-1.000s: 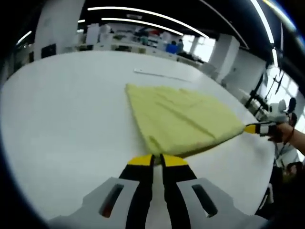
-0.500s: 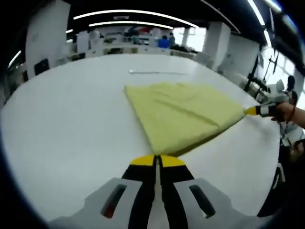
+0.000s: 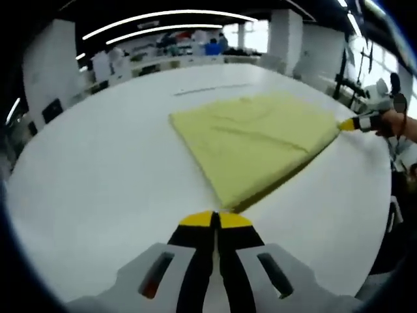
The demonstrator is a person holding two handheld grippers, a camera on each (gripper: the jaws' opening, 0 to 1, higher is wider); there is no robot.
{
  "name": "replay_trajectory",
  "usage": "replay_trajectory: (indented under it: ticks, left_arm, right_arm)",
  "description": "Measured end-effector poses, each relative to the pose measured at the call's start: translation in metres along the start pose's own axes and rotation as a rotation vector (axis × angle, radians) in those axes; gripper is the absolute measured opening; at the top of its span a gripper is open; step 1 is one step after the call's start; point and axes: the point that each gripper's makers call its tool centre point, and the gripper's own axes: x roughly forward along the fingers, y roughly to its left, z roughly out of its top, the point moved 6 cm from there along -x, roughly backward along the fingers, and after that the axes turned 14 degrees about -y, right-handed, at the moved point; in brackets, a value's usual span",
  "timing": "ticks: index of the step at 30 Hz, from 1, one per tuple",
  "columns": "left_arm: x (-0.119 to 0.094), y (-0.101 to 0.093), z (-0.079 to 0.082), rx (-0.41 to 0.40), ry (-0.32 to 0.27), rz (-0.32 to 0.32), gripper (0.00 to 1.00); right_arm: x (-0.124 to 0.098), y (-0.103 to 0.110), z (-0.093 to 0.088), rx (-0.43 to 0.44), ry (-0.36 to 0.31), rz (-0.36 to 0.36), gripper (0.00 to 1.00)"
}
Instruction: Fold the garment on the visible template until the final outline fits inside the template.
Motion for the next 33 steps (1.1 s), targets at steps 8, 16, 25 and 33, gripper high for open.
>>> replay_trajectory:
  ticks: [8,16,25,33]
  left_arm:
    - [-0.002,-0.010,0.004,-0.213,-0.117,-0.068,0.00]
    - [-0.001,-0.021,0.015,-0.189,-0.157,-0.158,0.09]
    - [0.008,-0.022,0.013,-0.170,-0.127,-0.171,0.02]
    - [0.011,-0.017,0.014,-0.111,-0.105,-0.126,0.00]
  right_arm:
    - [-0.001,0.001,0.000,0.075,0.001,0.025,0.00]
    - [-0.001,0.001,-0.002,0.098,0.016,0.028,0.00]
    - [-0.001,0.002,-0.002,0.108,0.019,0.030,0.00]
    - [-0.002,0.000,-0.001,0.092,0.020,0.029,0.00]
